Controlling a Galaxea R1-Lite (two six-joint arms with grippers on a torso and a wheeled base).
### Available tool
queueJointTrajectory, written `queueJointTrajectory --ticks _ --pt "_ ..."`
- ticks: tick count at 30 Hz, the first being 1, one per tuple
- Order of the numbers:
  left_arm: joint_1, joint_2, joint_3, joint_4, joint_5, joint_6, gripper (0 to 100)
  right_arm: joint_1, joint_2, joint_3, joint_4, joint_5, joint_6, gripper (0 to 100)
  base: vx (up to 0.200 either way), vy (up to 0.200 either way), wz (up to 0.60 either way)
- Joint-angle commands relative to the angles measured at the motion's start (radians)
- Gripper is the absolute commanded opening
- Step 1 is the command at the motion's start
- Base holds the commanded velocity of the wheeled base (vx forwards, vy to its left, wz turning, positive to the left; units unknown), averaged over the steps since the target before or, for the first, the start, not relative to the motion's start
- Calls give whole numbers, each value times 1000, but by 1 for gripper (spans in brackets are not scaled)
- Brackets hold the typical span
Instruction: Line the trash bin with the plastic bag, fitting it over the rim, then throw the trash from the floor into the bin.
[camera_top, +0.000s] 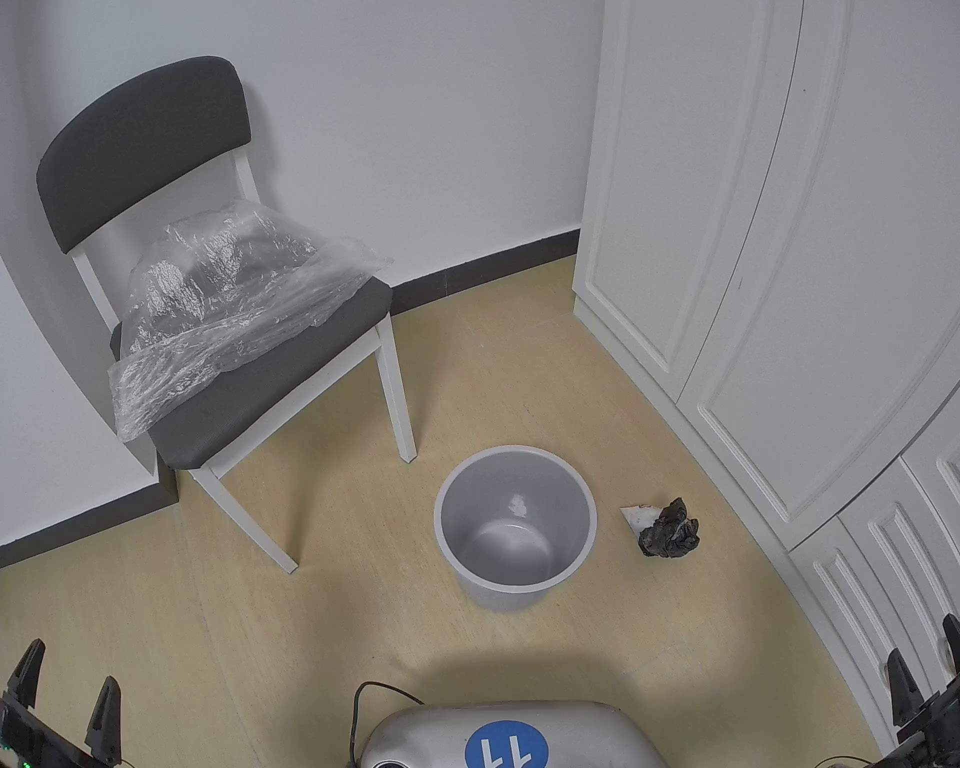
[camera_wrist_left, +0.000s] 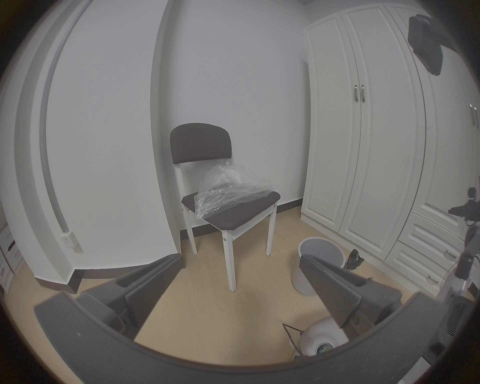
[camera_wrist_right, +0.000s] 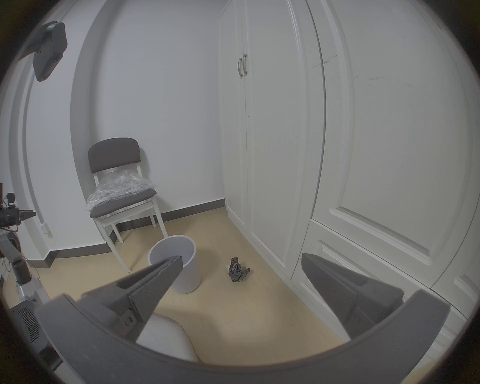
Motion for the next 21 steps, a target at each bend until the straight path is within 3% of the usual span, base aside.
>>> queueJointTrajectory --ticks 1,21 --pt "0 -16 17 0 -2 6 100 0 -16 18 -2 0 0 100 0 0 0" --pt "0 -16 17 0 1 -2 100 -2 -16 18 0 2 0 100 0 0 0"
